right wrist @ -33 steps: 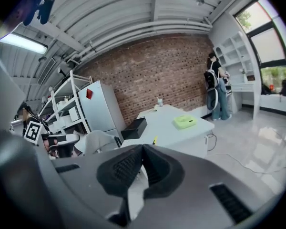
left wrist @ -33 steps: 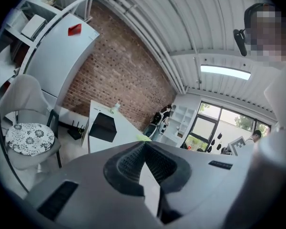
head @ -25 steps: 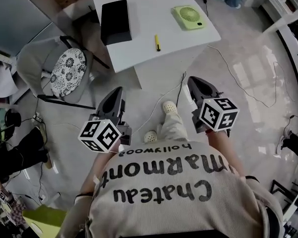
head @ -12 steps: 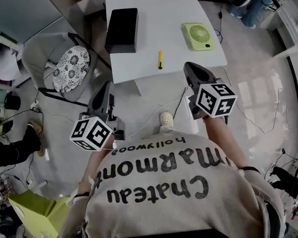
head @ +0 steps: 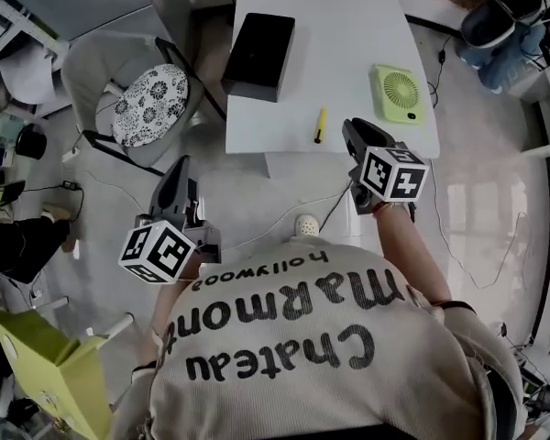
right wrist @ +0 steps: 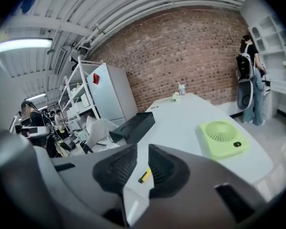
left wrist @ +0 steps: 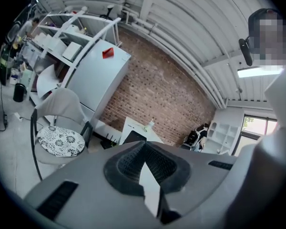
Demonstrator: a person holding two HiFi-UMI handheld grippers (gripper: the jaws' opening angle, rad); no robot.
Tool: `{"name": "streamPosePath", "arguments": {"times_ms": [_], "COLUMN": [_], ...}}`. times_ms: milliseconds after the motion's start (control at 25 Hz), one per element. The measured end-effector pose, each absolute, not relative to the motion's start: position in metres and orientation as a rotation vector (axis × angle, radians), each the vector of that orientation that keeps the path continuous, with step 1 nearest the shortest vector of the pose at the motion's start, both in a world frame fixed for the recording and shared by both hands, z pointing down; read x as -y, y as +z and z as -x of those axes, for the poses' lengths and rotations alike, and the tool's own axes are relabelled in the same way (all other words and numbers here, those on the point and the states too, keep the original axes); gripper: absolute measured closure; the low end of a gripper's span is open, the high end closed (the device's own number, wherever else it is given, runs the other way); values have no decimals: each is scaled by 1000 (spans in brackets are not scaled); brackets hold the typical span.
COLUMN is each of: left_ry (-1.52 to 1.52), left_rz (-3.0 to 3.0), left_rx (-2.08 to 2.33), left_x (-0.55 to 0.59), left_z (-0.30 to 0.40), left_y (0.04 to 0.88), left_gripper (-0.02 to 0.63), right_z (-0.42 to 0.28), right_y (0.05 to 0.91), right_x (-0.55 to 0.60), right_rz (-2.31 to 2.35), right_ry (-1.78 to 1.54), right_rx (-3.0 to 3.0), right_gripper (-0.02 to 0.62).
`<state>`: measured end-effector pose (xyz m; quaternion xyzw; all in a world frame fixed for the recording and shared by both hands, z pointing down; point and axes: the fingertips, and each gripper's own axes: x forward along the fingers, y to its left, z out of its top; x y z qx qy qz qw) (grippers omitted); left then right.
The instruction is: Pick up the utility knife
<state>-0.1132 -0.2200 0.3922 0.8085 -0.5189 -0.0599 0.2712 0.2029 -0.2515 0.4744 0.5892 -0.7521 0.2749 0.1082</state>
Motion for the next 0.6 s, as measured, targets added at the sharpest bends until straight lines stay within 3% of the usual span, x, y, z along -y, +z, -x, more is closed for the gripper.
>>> {"name": "streamPosePath", "arguments": {"times_ms": [600], "left_ry": [-199], "left_rz": [-1974], "left_rx": [1654], "left_x": [204], "left_z": [157], "left_y": [407], "left_gripper": [604], "right_z": [-173], "right_y": [558], "right_x": [291], "right_rz": [-1467], "right_ry": [951], "right_rx": [2110], "right_gripper": [488]}}
